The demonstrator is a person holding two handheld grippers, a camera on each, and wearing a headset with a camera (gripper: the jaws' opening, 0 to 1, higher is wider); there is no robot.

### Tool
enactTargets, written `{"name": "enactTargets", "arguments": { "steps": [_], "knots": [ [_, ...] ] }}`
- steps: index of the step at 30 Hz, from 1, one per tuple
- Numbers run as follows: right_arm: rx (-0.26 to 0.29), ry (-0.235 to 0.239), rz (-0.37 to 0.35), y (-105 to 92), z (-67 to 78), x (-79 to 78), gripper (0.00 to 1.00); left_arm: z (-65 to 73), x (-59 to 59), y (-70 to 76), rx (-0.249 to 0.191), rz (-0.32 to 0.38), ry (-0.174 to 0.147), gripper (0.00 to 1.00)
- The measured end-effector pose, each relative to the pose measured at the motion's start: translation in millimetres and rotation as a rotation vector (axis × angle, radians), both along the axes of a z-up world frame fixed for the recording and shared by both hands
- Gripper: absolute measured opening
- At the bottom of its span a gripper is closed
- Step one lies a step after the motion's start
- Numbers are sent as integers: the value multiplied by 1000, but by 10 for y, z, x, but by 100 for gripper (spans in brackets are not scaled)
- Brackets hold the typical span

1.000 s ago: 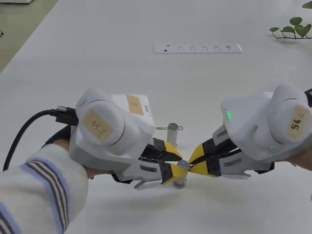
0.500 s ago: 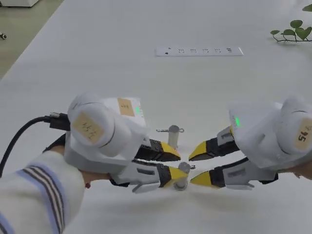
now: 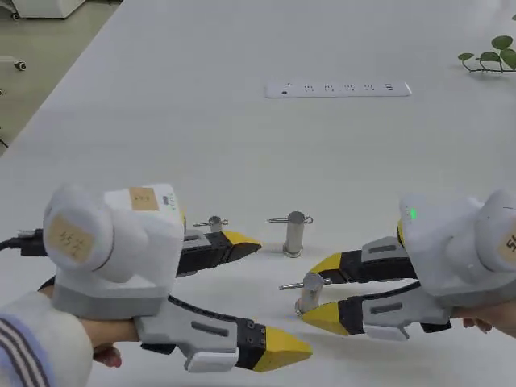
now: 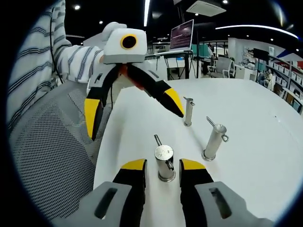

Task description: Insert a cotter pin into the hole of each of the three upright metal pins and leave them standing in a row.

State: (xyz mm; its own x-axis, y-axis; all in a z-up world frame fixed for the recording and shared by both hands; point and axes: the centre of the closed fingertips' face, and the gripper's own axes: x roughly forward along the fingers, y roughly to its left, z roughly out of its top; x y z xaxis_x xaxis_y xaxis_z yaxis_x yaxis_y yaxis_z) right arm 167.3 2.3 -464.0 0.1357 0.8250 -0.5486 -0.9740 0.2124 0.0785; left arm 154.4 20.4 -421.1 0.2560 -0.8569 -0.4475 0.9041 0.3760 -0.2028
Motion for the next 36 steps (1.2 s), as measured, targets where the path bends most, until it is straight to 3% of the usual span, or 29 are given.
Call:
{"name": "enactTargets", "arguments": {
  "steps": [3, 8, 12, 17, 24, 30, 36],
  "knots": [
    [25, 13, -5, 39, -2, -1, 23, 6, 65, 116, 6, 79, -45, 84],
    [31, 24, 3, 79, -34, -5, 22, -31, 66, 289, 25, 147, -44, 98],
    [31, 22, 13, 107, -54, -6, 20, -33, 70, 400, 26, 192, -34, 99],
    [27, 17, 20, 128, -79, 1, 17, -34, 51, 466, 35, 213, -31, 99],
    [5, -37, 69, 118, -88, 7, 11, -78, -1, 475, 46, 210, -11, 99],
    [0, -30, 60, 114, -77, 20, 9, -150, -41, 444, 87, 189, -18, 99],
    [7, -40, 39, 45, -71, 78, 9, -151, -58, 425, 77, 193, -8, 99]
  ]
}}
